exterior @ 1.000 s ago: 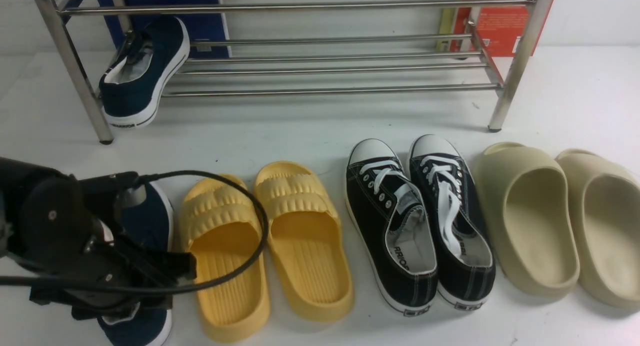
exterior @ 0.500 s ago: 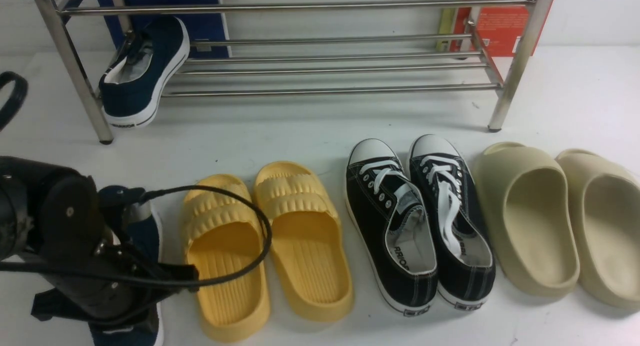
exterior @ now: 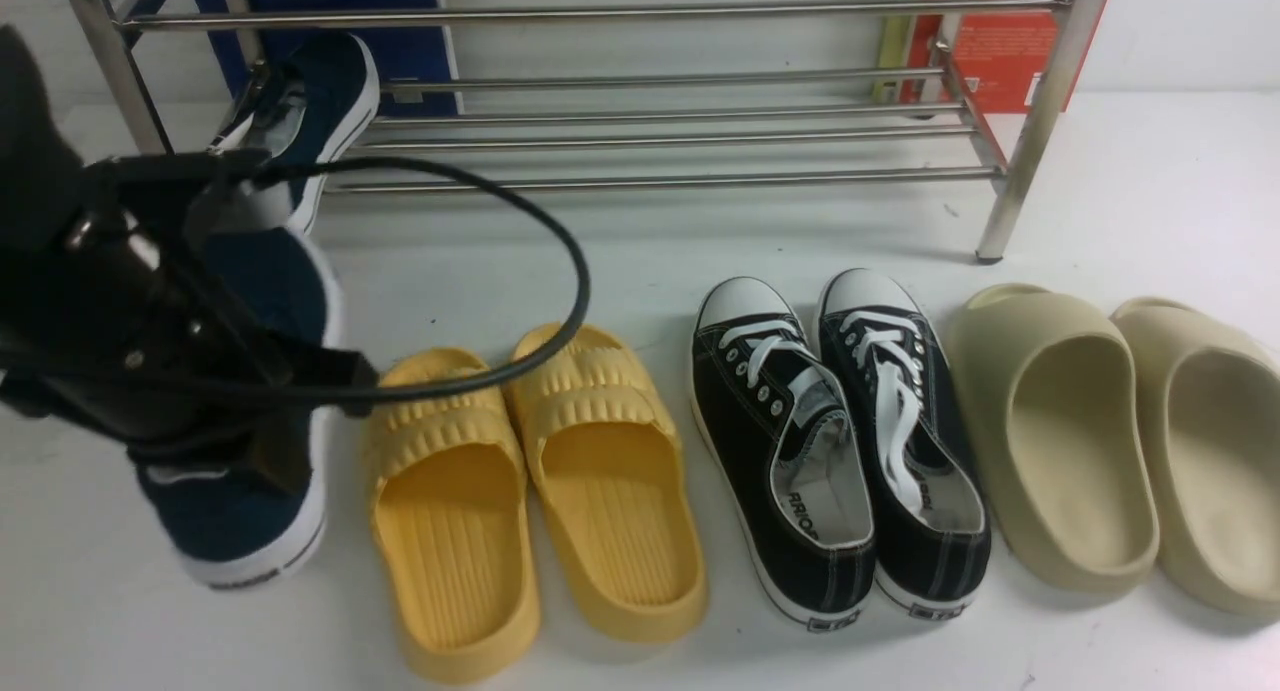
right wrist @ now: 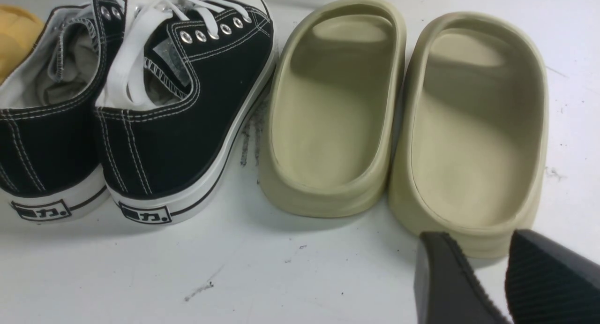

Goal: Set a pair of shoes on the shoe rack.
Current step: Use the left arm to put a shoe into the shoe rack

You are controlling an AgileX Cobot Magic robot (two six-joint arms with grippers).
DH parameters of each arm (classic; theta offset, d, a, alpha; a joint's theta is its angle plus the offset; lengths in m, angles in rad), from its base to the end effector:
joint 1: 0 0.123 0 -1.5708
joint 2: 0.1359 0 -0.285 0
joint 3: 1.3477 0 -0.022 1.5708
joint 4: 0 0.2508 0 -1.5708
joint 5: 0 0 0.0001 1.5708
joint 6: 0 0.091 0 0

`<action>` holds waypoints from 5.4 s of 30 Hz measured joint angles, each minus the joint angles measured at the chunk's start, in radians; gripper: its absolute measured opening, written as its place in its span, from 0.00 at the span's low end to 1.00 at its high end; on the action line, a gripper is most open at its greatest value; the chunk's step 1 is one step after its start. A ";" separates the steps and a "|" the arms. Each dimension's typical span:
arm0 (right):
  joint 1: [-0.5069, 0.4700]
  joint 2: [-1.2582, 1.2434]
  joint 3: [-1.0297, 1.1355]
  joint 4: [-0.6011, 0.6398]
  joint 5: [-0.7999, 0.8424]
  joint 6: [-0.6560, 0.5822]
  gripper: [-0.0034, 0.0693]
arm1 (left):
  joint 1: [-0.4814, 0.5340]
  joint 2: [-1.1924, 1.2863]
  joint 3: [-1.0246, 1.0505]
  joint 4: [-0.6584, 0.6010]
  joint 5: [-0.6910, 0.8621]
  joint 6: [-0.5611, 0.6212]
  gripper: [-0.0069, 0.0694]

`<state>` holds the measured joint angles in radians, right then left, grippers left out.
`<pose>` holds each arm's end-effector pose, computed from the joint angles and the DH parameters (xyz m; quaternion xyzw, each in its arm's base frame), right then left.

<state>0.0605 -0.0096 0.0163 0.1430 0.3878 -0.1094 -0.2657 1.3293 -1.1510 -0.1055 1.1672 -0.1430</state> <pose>0.0518 0.0081 0.1737 -0.0310 0.8052 0.0464 0.5904 0.2386 -0.0741 0.3193 0.0476 0.9854 -0.0816 0.1418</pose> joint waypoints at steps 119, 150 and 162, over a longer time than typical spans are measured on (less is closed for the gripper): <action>0.000 0.000 0.000 0.000 0.000 0.000 0.38 | 0.061 0.823 -1.107 0.089 -0.043 0.184 0.45; 0.000 0.000 0.000 0.000 0.000 0.000 0.38 | 0.060 0.524 -0.331 0.068 -0.483 0.021 0.07; 0.000 0.000 0.000 0.000 0.000 0.000 0.38 | 0.060 0.545 -0.331 0.124 -0.713 0.021 0.07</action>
<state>0.0605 -0.0096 0.0163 0.1430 0.3878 -0.1089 -0.2061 1.8745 -1.4817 0.0184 0.4538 -0.1221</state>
